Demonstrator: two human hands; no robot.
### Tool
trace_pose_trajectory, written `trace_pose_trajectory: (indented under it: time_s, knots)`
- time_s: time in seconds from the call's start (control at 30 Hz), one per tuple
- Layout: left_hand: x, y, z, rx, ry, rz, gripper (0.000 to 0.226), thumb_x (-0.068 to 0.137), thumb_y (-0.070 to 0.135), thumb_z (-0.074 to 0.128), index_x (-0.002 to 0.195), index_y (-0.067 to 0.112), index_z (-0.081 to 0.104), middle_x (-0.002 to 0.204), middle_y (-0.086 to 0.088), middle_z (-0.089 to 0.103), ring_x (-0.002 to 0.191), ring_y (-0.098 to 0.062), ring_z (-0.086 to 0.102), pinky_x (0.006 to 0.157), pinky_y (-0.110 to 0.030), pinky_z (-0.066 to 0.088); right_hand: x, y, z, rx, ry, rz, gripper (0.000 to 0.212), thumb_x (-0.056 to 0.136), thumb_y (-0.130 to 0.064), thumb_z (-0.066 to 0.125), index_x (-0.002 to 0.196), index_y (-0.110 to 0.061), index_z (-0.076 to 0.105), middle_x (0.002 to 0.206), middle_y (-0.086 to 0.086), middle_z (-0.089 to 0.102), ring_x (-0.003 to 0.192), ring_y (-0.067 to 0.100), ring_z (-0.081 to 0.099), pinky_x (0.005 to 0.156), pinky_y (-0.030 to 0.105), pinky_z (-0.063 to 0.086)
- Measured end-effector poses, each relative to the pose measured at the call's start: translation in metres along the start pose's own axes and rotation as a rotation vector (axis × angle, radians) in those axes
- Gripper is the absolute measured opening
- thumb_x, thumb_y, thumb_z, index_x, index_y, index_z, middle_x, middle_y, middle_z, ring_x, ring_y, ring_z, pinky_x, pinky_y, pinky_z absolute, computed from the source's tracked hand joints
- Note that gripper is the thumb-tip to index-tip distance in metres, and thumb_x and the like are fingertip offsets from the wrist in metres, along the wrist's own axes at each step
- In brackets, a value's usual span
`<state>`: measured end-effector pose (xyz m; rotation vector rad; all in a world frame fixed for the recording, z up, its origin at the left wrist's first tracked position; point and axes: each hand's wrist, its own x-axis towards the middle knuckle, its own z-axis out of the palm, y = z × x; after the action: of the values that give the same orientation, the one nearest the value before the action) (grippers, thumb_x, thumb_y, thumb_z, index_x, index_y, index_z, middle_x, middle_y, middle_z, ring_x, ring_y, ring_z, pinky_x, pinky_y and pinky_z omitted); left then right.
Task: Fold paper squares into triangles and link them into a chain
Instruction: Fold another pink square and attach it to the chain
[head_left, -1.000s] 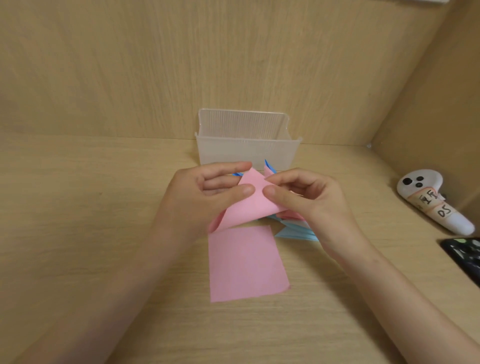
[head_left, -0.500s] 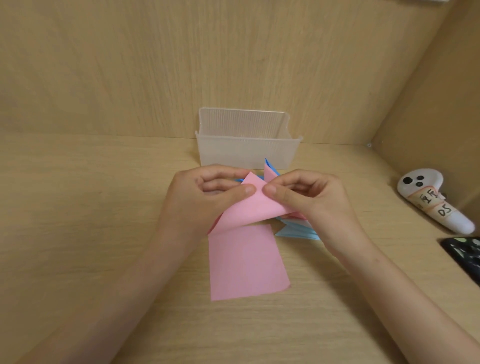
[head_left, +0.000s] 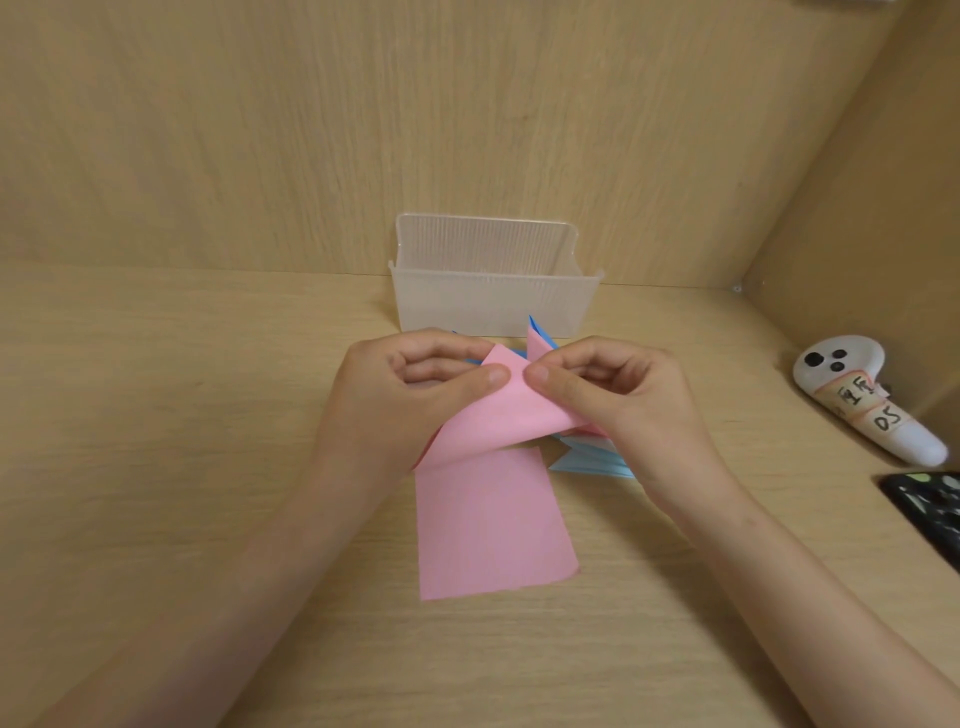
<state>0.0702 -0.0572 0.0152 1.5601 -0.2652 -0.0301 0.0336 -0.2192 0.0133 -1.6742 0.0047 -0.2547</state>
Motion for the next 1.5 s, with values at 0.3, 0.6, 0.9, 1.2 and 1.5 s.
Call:
trace_pose_trajectory:
  time_s: [0.3, 0.6, 0.9, 1.2, 1.5]
  knots:
    - [0.000, -0.001, 0.000, -0.001, -0.005, -0.005, 0.019, 0.073, 0.004, 0.076, 0.076, 0.022, 0.072, 0.067, 0.004, 0.074, 0.060, -0.003, 0.064, 0.058, -0.017, 0.050, 0.001, 0.000, 0.000, 0.007, -0.006, -0.016, 0.006, 0.079, -0.007, 0.071, 0.073, -0.008, 0.070, 0.072, 0.012, 0.065, 0.066, 0.017, 0.057, 0.062, 0.029, 0.047]
    - [-0.001, -0.001, 0.002, 0.008, 0.045, 0.003, 0.014, 0.075, 0.008, 0.074, 0.075, 0.021, 0.073, 0.073, 0.008, 0.074, 0.064, 0.000, 0.067, 0.064, -0.019, 0.053, 0.001, 0.001, 0.001, 0.009, -0.008, -0.022, 0.007, 0.078, -0.008, 0.072, 0.072, -0.009, 0.070, 0.068, 0.006, 0.065, 0.063, 0.013, 0.056, 0.061, 0.028, 0.046]
    - [-0.002, -0.001, 0.003, 0.006, 0.048, 0.030, 0.013, 0.076, 0.010, 0.074, 0.073, 0.023, 0.073, 0.069, 0.008, 0.074, 0.063, -0.001, 0.067, 0.063, -0.019, 0.052, 0.001, 0.002, 0.000, 0.015, -0.006, -0.021, 0.006, 0.075, -0.011, 0.073, 0.072, -0.009, 0.069, 0.066, 0.003, 0.064, 0.063, 0.013, 0.056, 0.059, 0.024, 0.047]
    - [-0.006, -0.002, 0.005, -0.124, 0.205, -0.013, 0.005, 0.080, 0.012, 0.072, 0.079, 0.016, 0.074, 0.072, -0.001, 0.075, 0.074, -0.023, 0.071, 0.068, -0.050, 0.059, 0.003, 0.006, 0.000, 0.049, -0.072, 0.053, 0.031, 0.061, -0.040, 0.075, 0.087, -0.024, 0.071, 0.072, -0.009, 0.069, 0.063, 0.009, 0.063, 0.067, 0.023, 0.052]
    - [-0.014, -0.003, 0.015, -0.204, 0.177, -0.019, 0.008, 0.082, 0.011, 0.069, 0.078, 0.017, 0.073, 0.067, 0.004, 0.073, 0.060, -0.011, 0.066, 0.055, -0.023, 0.053, -0.002, 0.019, 0.012, 0.229, -0.081, 0.106, 0.033, 0.076, -0.020, 0.072, 0.099, 0.003, 0.069, 0.103, 0.026, 0.068, 0.097, 0.038, 0.065, 0.094, 0.060, 0.042]
